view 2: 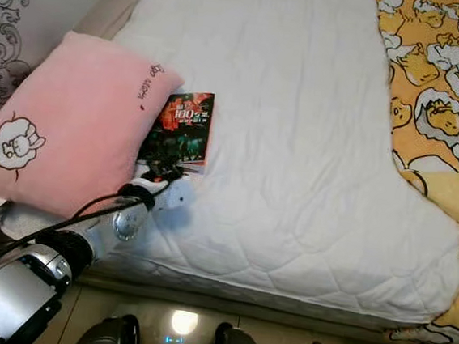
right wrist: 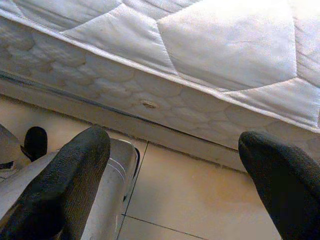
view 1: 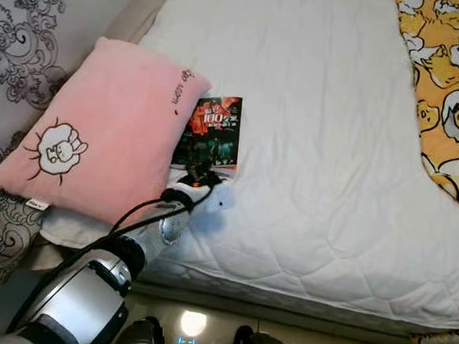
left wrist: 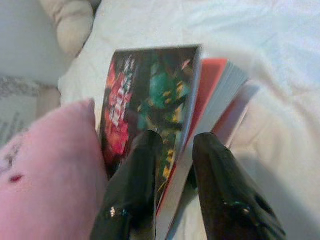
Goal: Clean up the room
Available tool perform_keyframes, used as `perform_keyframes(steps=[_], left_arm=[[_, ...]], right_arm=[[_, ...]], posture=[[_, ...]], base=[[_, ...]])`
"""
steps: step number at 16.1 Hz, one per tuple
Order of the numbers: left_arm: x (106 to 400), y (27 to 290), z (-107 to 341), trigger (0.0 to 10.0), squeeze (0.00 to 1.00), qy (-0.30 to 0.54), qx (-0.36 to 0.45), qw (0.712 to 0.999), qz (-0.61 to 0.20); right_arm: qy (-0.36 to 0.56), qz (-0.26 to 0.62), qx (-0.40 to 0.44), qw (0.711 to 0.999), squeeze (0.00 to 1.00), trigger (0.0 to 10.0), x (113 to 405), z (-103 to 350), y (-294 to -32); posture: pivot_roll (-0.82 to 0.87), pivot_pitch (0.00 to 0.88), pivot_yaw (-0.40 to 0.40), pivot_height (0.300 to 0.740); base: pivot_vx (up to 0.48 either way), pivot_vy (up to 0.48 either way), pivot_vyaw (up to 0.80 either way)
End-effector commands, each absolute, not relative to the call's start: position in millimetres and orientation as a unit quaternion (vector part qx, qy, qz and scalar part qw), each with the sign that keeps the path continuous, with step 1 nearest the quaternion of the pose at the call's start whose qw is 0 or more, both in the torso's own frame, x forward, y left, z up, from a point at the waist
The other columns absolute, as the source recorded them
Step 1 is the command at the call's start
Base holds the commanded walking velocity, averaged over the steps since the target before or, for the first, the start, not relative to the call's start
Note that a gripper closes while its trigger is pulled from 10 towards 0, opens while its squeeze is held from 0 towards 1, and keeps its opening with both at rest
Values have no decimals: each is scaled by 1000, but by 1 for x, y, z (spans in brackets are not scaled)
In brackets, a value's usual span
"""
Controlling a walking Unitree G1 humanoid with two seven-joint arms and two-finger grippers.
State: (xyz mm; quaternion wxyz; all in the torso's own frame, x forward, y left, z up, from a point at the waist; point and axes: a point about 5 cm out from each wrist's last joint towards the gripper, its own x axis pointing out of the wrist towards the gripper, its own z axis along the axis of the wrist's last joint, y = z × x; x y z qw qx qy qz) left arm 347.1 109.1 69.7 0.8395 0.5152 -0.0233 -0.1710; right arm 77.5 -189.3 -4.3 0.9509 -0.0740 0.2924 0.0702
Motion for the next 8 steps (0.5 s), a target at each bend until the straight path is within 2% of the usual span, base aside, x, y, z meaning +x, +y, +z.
perform_keyframes(steps=[1,3,4,8], left_arm=[[350,112,71,10000,1000,-2,486,860,-157],[354,107,79,10000,1000,-36,525,836,-153],[355,103,80,10000,1000,-47,552,816,-167],[349,106,68,10000,1000,-13,539,821,-189]], right_arm=[[300,64,-80,949,0,10000,72,-5,-195],[300,64,-80,948,0,10000,71,-5,-196],[299,62,-82,949,0,10000,72,-4,-197],[285,49,-37,957,0,10000,75,3,-192]], posture=[[-143,166,-64,732],[-151,164,-65,732],[-159,161,-62,732],[-159,161,-54,732]], base=[[0,0,0],[0,0,0],[0,0,0],[0,0,0]])
